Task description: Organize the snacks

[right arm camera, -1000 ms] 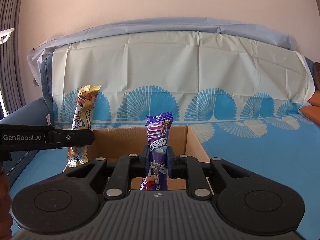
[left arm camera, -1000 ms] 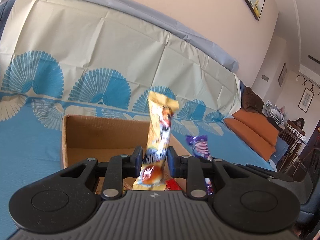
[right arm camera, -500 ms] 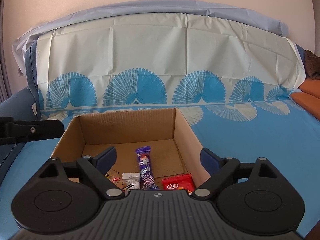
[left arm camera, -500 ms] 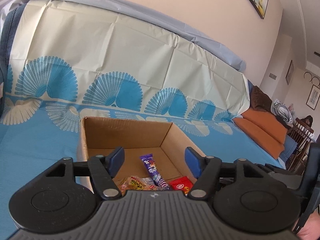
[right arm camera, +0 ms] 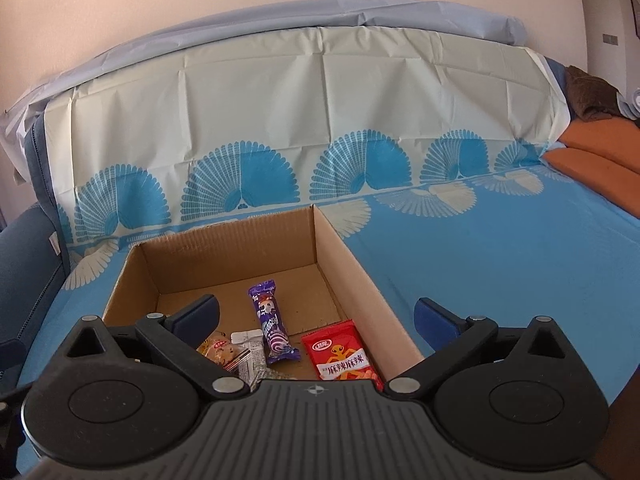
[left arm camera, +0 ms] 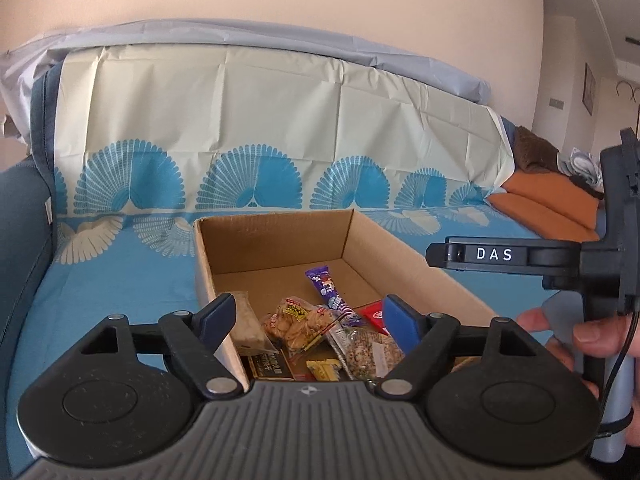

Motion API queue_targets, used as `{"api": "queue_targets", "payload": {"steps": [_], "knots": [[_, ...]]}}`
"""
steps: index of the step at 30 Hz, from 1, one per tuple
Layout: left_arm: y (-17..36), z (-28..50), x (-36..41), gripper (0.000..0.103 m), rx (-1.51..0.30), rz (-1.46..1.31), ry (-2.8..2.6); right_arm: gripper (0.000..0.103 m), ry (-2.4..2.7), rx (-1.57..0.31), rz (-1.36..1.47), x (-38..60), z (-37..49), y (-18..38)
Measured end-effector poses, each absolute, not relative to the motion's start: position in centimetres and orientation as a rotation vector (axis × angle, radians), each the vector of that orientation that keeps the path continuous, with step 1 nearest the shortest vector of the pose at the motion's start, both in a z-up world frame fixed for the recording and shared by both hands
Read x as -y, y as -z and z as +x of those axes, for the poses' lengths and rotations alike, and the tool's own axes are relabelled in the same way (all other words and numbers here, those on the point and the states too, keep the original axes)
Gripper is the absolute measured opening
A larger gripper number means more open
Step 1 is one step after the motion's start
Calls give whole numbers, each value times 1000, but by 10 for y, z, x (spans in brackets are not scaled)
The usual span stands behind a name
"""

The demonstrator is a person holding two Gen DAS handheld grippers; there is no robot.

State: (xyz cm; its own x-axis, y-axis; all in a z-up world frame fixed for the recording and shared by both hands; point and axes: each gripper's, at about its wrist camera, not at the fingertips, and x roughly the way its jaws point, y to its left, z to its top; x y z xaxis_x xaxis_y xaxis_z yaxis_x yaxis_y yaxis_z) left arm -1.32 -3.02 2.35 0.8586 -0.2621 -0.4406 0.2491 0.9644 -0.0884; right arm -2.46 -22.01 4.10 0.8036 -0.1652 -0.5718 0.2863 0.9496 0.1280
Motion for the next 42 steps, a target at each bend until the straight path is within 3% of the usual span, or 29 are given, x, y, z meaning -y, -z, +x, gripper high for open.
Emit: {"api": "queue_targets", "payload": {"steps": [3,8,10,42], "knots": [[-15,-11,28,93,-530,-113,224,102,209,-577,187,212,-35,-44],[-4,-7,24,94,-580,-93,156,102,160,-558,78,190,-44,-43],[-3,-1,23,102,-583,-67,130,102,139,-580,36,184,-40,-39],[9,26,16,103,-681,-115,65,102,144,-672,48,183,-16,-20]]}}
